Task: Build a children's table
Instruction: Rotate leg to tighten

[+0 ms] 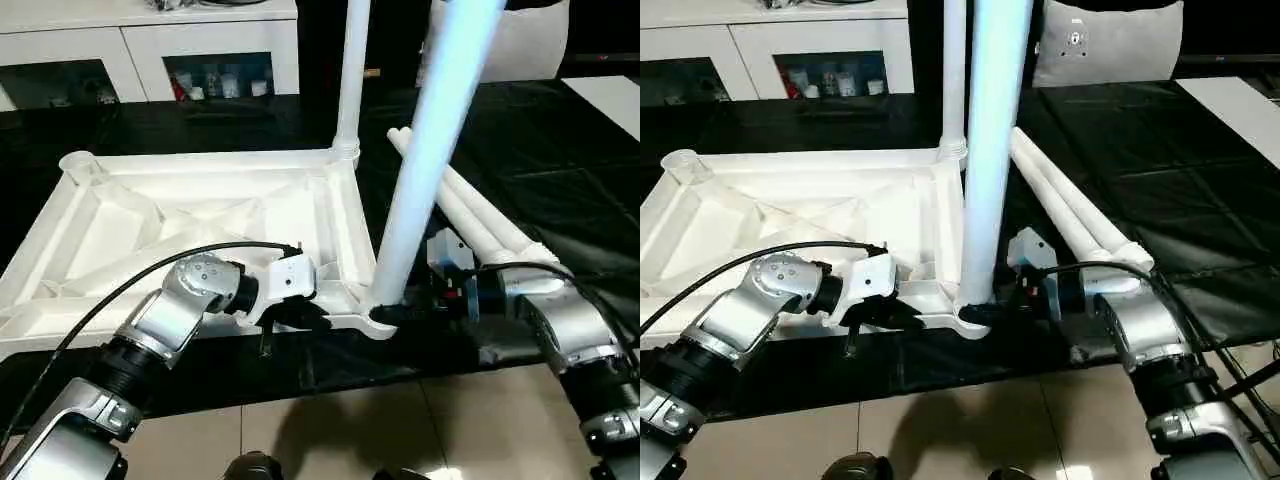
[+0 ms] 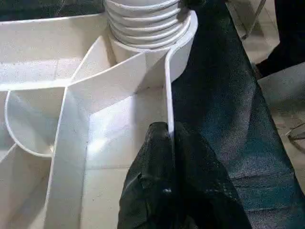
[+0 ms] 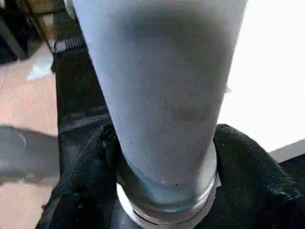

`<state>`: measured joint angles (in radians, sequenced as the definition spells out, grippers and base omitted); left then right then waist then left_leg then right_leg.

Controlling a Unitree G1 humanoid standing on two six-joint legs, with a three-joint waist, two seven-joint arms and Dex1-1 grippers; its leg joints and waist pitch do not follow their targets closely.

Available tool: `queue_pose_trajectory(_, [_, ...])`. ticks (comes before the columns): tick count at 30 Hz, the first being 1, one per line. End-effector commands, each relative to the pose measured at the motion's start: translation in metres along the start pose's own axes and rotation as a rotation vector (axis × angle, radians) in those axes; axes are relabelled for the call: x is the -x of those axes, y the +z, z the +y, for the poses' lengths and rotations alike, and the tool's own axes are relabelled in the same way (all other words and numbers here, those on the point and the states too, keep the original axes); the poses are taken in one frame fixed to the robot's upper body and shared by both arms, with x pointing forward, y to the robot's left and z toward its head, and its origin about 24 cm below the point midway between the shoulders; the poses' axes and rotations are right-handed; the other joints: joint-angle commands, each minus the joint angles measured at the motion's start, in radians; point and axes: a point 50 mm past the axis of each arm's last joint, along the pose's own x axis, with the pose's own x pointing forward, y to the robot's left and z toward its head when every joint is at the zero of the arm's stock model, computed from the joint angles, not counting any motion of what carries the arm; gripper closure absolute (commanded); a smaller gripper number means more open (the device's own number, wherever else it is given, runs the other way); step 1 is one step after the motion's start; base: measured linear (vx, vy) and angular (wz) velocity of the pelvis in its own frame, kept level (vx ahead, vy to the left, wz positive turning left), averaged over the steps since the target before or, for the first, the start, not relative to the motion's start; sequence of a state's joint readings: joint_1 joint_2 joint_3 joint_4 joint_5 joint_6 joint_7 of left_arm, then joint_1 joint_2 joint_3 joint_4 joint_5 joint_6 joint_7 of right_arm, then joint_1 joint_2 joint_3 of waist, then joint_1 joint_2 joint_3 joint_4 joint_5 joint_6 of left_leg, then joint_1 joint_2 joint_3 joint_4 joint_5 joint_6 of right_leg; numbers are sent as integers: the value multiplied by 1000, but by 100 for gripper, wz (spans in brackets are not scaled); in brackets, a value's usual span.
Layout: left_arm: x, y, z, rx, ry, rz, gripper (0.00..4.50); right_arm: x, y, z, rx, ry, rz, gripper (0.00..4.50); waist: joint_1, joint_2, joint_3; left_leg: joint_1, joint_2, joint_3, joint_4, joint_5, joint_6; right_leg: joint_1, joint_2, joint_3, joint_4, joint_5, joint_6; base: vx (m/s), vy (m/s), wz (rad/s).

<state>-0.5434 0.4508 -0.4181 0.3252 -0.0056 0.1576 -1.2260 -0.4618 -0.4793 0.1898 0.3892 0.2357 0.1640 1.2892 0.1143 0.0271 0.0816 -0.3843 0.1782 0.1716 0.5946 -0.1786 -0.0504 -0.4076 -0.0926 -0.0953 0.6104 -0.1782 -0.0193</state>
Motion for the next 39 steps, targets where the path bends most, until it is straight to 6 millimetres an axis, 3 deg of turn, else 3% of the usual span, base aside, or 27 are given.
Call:
queue_pose_trajectory(1, [-8,2,-8,9,-39,-13,450,-8,7,6,-18,30,-65,183,-6,-10,-69,12,56,-12,-68,-159,90,55,-64,58,-70,-202,-241,0,0,0])
queue_pose_trajectory(5, [-11,5,-1,154,108,-51,450,-27,3,0,-91,-153,-78,190,-14,-8,-63,12,56,-14,-74,-186,70,52,-66,57,-74,-247,-233,0,0,0])
queue_pose_trajectory(7, [-13,8,3,206,173,-70,450,-34,0,-6,-129,-256,-69,191,-24,-9,-59,14,52,-16,-77,-227,44,51,-67,56,-83,-328,-215,0,0,0])
queue_pose_trajectory(9, [-17,13,7,262,238,-91,450,-42,1,-13,-166,-372,-93,192,-43,-9,-52,8,49,-23,-84,-269,13,52,-67,52,-90,-419,-177,0,0,0])
queue_pose_trajectory(10, [-21,18,10,305,286,-111,450,-47,3,-18,-190,-447,-103,193,-49,-10,-53,13,46,-23,-83,-290,9,50,-68,51,-100,-452,-160,0,0,0])
queue_pose_trajectory(12, [-29,27,13,364,362,-138,450,-53,5,-26,-214,-595,-92,193,-60,-6,-55,13,47,-22,-80,-265,4,47,-68,55,-96,-396,-179,0,0,0])
queue_pose_trajectory(14, [-34,31,15,389,404,-151,450,-57,5,-31,-254,-677,-80,193,-68,-10,-55,7,45,-21,-81,-250,11,50,-63,55,-93,-362,-185,0,0,0])
queue_pose_trajectory(16, [-41,38,15,404,433,-174,450,-61,7,-33,-271,-718,-97,193,-70,-11,-56,9,40,-17,-76,-246,35,50,-63,54,-99,-365,-177,0,0,0])
queue_pose_trajectory(18, [-45,44,14,392,443,-186,450,-63,10,-33,-245,-727,-126,193,-66,-10,-60,11,43,-15,-74,-209,54,48,-63,56,-96,-304,-187,0,0,0])
queue_pose_trajectory(19, [-47,45,13,382,441,-184,450,-63,11,-33,-246,-728,-137,158,-65,-10,-61,8,43,-15,-73,-191,60,51,-63,56,-92,-279,-191,0,0,0])
queue_pose_trajectory(23, [-44,43,14,360,451,-165,450,-59,10,-32,-266,-723,-177,158,-60,-7,-68,4,45,-14,-68,-109,104,56,-60,54,-76,-137,-229,0,0,0])
queue_pose_trajectory(28, [-31,28,15,287,437,-96,450,-37,11,-27,-166,-636,-192,158,-48,-6,-66,7,46,-12,-68,-143,108,55,-61,55,-80,-176,-220,0,0,0])
queue_pose_trajectory(30, [-28,25,15,274,425,-87,450,-30,10,-26,-127,-616,-181,122,-48,-7,-64,7,48,-12,-71,-155,100,54,-60,55,-82,-194,-222,0,0,0])
queue_pose_trajectory(32, [-26,23,15,261,405,-78,450,-23,9,-26,-104,-595,-174,118,-45,-7,-63,9,48,-12,-72,-173,90,53,-63,55,-85,-222,-215,0,0,0])
queue_pose_trajectory(33, [-21,18,15,230,365,-59,450,-12,9,-26,-73,-556,-170,118,-43,-10,-67,9,48,-13,-70,-169,90,56,-63,55,-83,-220,-215,0,0,0])
queue_pose_trajectory(35, [-19,15,14,210,335,-52,450,-6,9,-25,-58,-527,-165,85,-41,-5,-69,9,48,-13,-70,-162,92,57,-62,55,-80,-207,-214,0,0,0])
queue_pose_trajectory(39, [-12,10,9,140,224,-32,450,5,12,-21,-21,-423,-139,53,-35,-7,-70,9,49,-13,-68,-154,104,56,-63,56,-78,-189,-223,0,0,0])
